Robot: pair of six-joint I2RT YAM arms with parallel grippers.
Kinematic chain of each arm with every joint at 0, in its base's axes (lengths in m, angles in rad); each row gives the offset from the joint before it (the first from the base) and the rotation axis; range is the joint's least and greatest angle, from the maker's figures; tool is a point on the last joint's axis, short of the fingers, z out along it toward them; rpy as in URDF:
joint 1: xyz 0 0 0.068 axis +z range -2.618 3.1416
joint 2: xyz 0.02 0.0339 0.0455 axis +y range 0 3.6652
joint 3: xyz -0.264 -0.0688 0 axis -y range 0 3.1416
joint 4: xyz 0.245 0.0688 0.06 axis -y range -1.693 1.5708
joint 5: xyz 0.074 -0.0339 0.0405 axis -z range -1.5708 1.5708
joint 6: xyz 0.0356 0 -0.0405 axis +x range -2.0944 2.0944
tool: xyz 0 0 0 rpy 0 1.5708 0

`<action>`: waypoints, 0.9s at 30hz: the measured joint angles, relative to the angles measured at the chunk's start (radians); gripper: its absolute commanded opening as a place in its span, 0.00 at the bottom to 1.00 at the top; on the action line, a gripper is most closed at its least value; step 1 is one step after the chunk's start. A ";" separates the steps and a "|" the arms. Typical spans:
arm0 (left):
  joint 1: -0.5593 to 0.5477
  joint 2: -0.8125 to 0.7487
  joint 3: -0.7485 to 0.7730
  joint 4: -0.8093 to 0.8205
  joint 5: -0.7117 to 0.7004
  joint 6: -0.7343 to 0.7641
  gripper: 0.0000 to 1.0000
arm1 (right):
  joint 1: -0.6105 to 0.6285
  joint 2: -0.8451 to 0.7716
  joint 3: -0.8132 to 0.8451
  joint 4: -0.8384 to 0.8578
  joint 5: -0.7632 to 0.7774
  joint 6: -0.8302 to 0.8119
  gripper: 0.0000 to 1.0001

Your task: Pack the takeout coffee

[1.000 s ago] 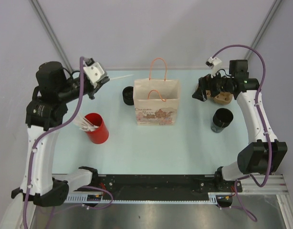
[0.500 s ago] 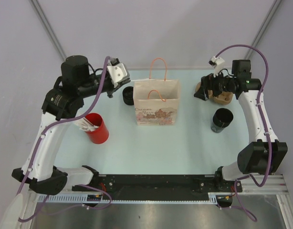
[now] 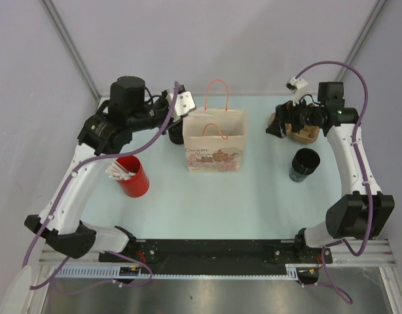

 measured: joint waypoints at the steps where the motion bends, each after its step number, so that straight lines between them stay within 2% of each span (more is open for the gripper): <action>1: -0.004 0.011 -0.001 -0.003 0.000 0.005 0.00 | 0.000 0.000 0.000 0.000 0.000 0.000 1.00; 16: -0.032 0.119 -0.063 0.032 -0.072 0.024 0.00 | 0.000 0.000 0.000 0.000 0.000 -0.001 1.00; 27: -0.033 0.161 -0.169 0.192 -0.086 0.005 0.01 | 0.000 0.002 0.000 0.000 0.000 -0.002 1.00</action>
